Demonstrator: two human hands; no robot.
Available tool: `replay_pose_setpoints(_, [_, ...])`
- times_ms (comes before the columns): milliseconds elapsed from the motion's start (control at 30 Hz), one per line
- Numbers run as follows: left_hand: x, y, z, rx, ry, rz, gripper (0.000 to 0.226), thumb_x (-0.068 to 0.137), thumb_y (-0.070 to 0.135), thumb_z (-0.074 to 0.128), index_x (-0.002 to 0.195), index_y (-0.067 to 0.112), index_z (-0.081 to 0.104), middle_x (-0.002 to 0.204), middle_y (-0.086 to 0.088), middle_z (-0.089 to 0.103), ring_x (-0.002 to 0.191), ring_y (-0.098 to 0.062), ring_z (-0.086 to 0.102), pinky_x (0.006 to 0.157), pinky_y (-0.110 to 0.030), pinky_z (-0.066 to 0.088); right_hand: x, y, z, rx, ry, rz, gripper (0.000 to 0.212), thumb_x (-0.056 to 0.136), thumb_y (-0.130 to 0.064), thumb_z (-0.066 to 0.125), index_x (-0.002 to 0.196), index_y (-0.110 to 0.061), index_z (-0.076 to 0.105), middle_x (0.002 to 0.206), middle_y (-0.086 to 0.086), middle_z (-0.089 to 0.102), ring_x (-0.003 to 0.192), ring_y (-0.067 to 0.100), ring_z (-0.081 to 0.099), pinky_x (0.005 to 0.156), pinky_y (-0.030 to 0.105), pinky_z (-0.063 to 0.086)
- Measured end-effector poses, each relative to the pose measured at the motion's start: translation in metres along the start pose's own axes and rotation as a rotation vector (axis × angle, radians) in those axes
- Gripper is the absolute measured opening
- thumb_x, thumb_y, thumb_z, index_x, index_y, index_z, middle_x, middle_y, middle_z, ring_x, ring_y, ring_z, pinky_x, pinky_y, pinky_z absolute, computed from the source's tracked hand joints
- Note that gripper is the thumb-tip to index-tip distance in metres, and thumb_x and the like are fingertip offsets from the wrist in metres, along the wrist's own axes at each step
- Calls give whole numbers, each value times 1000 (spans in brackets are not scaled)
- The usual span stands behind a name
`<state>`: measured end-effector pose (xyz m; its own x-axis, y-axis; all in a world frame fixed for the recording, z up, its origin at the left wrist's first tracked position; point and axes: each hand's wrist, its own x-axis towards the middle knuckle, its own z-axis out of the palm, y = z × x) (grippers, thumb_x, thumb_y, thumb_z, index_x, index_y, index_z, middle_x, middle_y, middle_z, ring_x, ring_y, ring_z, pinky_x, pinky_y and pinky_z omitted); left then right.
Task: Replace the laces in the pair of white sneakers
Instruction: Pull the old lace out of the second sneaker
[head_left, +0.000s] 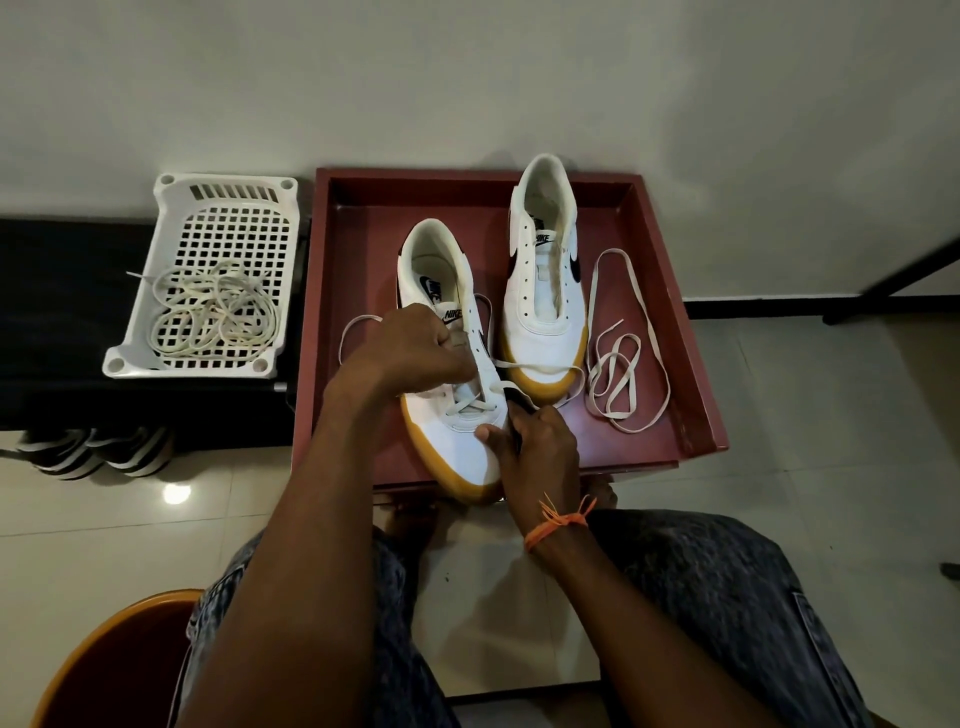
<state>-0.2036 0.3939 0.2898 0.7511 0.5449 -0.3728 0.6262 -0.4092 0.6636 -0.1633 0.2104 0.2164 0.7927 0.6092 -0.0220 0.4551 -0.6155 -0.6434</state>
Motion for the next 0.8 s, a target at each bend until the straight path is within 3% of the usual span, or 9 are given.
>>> replay_pose_setpoints(133, [-5, 0, -11, 147, -41, -64, 23, 70, 23, 78, 65, 6, 63, 65, -5, 64, 60, -18, 63, 60, -34, 55, 1, -1, 1, 3, 11, 14, 44, 89, -39, 67, 128, -18, 64, 105, 13, 63, 99, 28, 60, 83, 32, 48])
replay_pose_setpoints(200, [-8, -7, -24, 235, 56, -106, 24, 67, 23, 78, 58, 11, 58, 60, -4, 58, 59, -22, 60, 53, -32, 47, 2, -3, 1, 11, 11, 21, 43, 89, -37, 68, 127, -18, 65, 105, 13, 63, 100, 28, 60, 84, 31, 47])
replay_pose_setpoints(267, [-13, -15, -33, 310, 191, -172, 28, 63, 23, 78, 58, 13, 52, 63, -5, 54, 64, -28, 57, 57, -29, 40, 2, -3, 1, 21, 2, 39, 41, 88, -37, 69, 125, -18, 66, 105, 12, 63, 100, 26, 59, 81, 27, 43])
replay_pose_setpoints(333, [-16, -17, -30, 349, 194, -217, 31, 61, 18, 81, 61, 15, 50, 72, -7, 56, 68, -27, 56, 59, -28, 39, 5, -3, -1, 31, -13, 40, 40, 87, -40, 70, 121, -21, 69, 99, 10, 63, 96, 24, 59, 74, 22, 37])
replay_pose_setpoints(400, [-12, -13, -18, 313, 146, -154, 28, 61, 14, 81, 63, 16, 53, 79, -8, 62, 70, -26, 60, 57, -28, 43, 11, -2, -7, 40, -55, 37, 36, 84, -44, 71, 112, -22, 73, 90, 7, 66, 88, 23, 60, 70, 25, 38])
replay_pose_setpoints(467, [-4, -3, -2, 241, 140, -40, 18, 66, 16, 79, 74, 14, 63, 85, -7, 67, 78, -27, 65, 65, -36, 54, 19, -2, -15, 84, -133, 72, 32, 80, -43, 75, 103, -21, 76, 87, 5, 72, 81, 20, 63, 71, 31, 49])
replay_pose_setpoints(567, [2, 6, 26, 328, 177, 94, 15, 77, 22, 69, 89, 14, 72, 95, -4, 69, 89, -27, 65, 74, -38, 56, 27, 0, -22, 166, -205, 93, 28, 76, -40, 80, 94, -18, 78, 83, 3, 75, 75, 16, 66, 71, 37, 54])
replay_pose_setpoints(700, [-4, -1, 47, 301, 158, 102, 17, 78, 13, 62, 90, 7, 74, 92, -10, 71, 87, -30, 66, 75, -41, 56, 24, 0, -17, 119, -162, 47, 29, 78, -41, 79, 81, -12, 76, 74, 6, 71, 67, 19, 60, 57, 29, 40])
replay_pose_setpoints(800, [-15, -1, 51, 192, 157, 71, 17, 80, 8, 61, 66, 4, 68, 70, -7, 67, 71, -25, 63, 66, -32, 50, 20, -3, -18, 127, -136, 25, 28, 80, -39, 78, 75, -11, 73, 72, 6, 69, 65, 15, 53, 51, 19, 26])
